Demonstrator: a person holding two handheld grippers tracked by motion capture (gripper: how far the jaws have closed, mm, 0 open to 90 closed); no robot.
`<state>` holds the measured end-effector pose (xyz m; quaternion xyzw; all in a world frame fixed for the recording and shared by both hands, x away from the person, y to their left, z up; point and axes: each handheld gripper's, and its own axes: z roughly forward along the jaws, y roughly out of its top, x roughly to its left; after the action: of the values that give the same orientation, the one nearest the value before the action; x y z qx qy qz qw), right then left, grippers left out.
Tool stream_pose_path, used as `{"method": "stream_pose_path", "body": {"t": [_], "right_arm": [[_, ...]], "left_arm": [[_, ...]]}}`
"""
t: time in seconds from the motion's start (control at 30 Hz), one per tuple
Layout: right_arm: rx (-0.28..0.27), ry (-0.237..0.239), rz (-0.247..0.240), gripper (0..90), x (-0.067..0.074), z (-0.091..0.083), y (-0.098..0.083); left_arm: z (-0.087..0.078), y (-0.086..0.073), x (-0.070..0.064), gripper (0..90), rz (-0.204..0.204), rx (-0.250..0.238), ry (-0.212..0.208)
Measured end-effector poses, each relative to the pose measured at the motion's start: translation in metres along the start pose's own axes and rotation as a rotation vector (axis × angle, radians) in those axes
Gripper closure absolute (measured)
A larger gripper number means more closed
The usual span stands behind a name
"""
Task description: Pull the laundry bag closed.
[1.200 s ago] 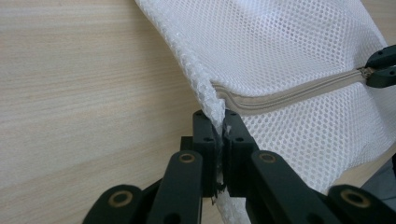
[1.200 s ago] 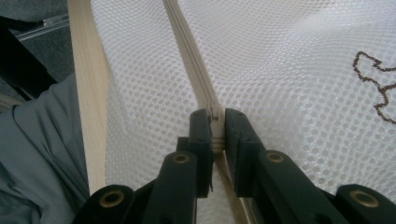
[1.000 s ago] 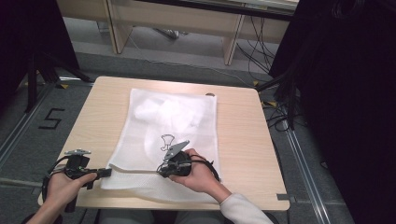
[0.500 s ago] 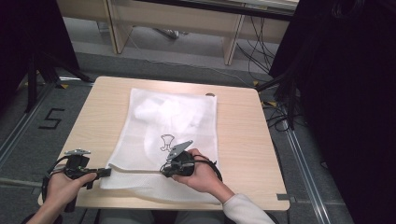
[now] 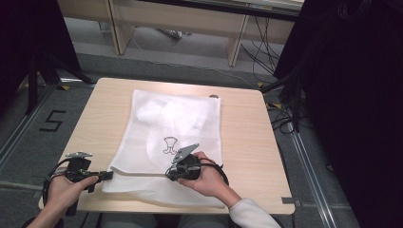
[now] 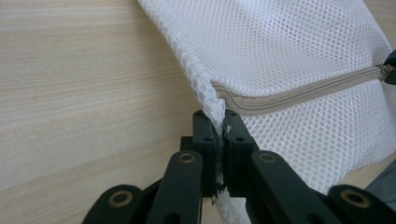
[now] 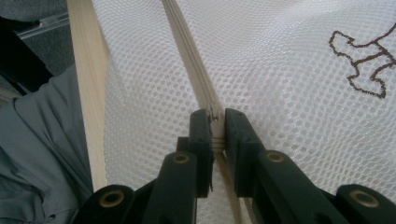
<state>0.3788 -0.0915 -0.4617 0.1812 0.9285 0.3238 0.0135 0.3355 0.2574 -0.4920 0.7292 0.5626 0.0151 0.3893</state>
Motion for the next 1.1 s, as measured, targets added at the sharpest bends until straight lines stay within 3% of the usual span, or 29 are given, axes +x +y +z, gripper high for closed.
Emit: {"method": "stream_pose_path", "body": {"t": [0.2, 0.3, 0.43, 0.63, 0.77, 0.8, 0.97, 1.1], "right_arm": [[-0.007, -0.003, -0.01, 82.5, -0.002, -0.002, -0.003], [0.005, -0.01, 0.012, 82.5, -0.001, -0.004, -0.003], [-0.005, -0.015, -0.015, 82.5, -0.004, -0.004, -0.004], [0.002, -0.017, 0.017, 82.5, -0.003, -0.009, -0.007], [-0.008, -0.022, -0.004, 82.5, -0.006, -0.01, -0.01], [-0.007, -0.011, 0.02, 82.5, -0.005, -0.012, -0.01], [-0.002, -0.027, 0.008, 82.5, -0.006, -0.012, -0.012], [-0.004, -0.016, 0.026, 82.5, -0.004, -0.014, -0.012]], "left_arm": [[0.0, 0.0, 0.001, 85.3, 0.002, 0.01, -0.008], [0.0, 0.0, 0.001, 85.3, 0.002, 0.01, -0.007], [-0.001, 0.0, 0.001, 85.3, 0.004, 0.008, -0.005], [-0.001, 0.0, 0.001, 85.3, 0.004, 0.008, -0.004], [0.0, 0.001, 0.001, 85.2, 0.004, 0.008, -0.003], [0.0, 0.001, 0.001, 85.2, 0.003, 0.01, -0.001], [0.0, 0.001, 0.001, 85.2, -0.002, 0.008, 0.0], [0.0, 0.001, 0.001, 85.2, -0.001, 0.007, -0.002]]}}
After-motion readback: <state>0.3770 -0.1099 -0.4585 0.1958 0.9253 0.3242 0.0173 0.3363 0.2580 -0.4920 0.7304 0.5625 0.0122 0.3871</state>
